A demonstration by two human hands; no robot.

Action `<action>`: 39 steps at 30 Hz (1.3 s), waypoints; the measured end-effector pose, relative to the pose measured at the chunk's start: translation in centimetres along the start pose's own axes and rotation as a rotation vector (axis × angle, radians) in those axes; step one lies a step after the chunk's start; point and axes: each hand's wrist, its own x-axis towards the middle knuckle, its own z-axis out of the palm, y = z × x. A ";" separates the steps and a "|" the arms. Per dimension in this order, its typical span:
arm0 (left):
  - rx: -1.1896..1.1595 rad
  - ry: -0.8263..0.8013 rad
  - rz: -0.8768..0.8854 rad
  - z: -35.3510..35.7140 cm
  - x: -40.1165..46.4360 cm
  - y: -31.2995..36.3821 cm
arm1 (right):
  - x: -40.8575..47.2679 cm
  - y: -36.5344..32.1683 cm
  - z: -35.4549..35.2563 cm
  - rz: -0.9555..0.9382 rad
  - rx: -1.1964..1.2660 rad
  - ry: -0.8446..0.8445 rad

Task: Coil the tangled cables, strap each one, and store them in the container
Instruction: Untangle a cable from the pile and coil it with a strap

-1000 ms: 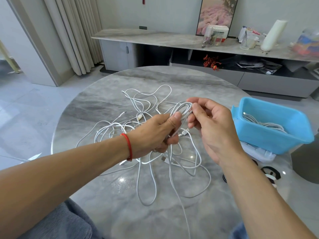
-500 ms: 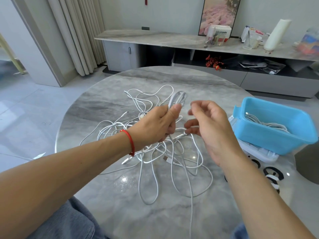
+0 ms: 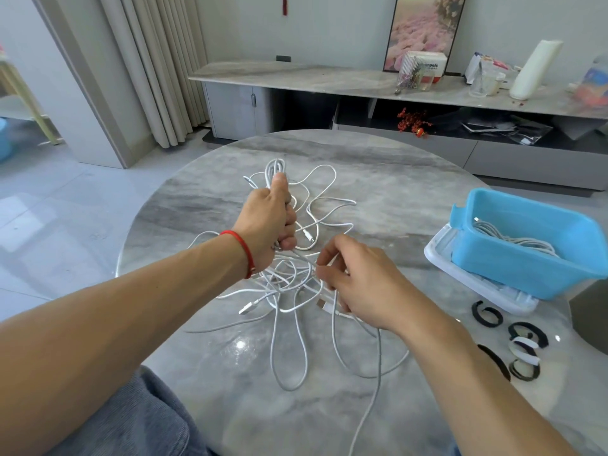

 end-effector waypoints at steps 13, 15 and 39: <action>0.507 -0.257 -0.126 0.5 -0.9 -1.6 | -0.3 -0.2 0.3 -0.352 -0.279 0.041; 0.551 -0.282 -0.086 0.8 -1.2 -1.7 | -0.1 0.1 0.1 -0.347 -0.265 0.080; 1.206 -0.311 0.227 0.6 -1.4 -2.0 | -0.1 2.0 -3.6 0.151 -0.240 -0.184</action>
